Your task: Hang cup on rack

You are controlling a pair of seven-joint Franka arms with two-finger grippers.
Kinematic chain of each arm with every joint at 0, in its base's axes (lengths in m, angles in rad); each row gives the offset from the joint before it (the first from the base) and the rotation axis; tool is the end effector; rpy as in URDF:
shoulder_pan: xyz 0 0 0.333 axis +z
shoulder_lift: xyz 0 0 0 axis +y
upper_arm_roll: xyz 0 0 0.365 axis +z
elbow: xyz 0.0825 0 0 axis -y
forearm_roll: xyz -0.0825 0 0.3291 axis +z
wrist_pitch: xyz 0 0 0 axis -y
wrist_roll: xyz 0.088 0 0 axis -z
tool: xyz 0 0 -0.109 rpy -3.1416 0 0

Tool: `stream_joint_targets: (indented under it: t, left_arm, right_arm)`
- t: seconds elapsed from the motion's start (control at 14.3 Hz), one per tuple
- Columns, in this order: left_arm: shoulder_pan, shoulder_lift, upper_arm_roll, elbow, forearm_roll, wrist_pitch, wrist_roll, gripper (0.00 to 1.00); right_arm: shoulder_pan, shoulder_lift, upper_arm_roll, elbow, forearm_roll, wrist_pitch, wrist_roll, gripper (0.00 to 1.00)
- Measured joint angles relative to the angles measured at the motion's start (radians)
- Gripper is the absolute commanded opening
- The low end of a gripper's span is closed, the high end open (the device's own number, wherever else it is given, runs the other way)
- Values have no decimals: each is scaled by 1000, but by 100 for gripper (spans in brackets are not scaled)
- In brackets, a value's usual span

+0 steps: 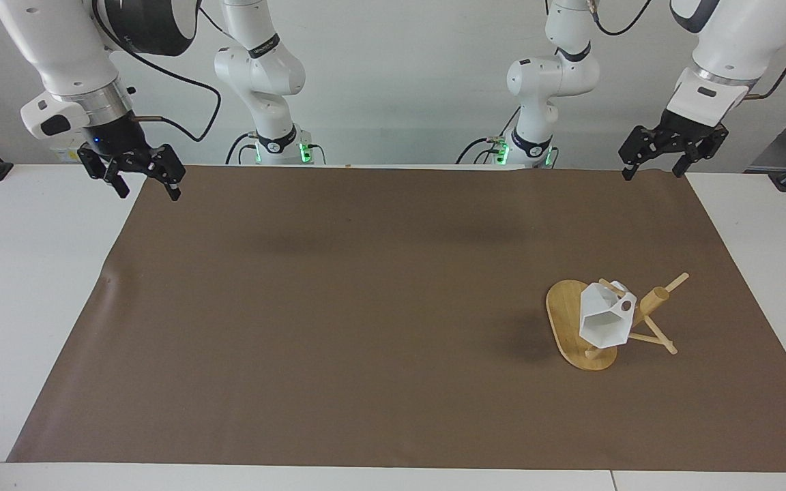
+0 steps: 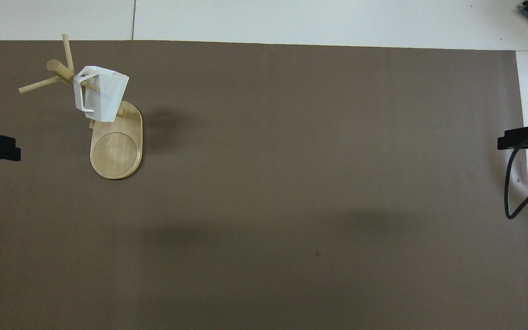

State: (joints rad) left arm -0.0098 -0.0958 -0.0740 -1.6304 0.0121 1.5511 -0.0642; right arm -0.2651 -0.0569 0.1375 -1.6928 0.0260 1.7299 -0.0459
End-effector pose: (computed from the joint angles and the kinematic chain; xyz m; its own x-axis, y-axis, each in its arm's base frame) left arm 0.4613 -0.0398 0.6909 0.9997 -0.0191 0.0174 -0.0188 -0.9997 -0.0181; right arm 0.4900 -0.0579 0.6625 0.9920 -0.0846 0.0940 -0.0837 -0.9964 -0.0138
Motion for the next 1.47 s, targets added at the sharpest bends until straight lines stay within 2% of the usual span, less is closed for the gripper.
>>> stream_joint_targets:
  t: [0.28, 0.7, 0.98, 1.47]
  left_arm:
    - [-35, 0, 41, 14, 0, -23, 27, 100]
    - [-42, 0, 38, 26, 0, -26, 51, 100]
    - [-81, 0, 38, 25, 0, -28, 51, 100]
    - [-77, 0, 42, 25, 0, -32, 105, 100]
  right_arm:
    - [0, 0, 0, 0, 0, 0, 0, 100]
    - [0, 0, 0, 0, 0, 0, 0, 100]
    - [1, -1, 1, 0, 0, 0, 0, 100]
    - [1, -1, 1, 0, 0, 0, 0, 100]
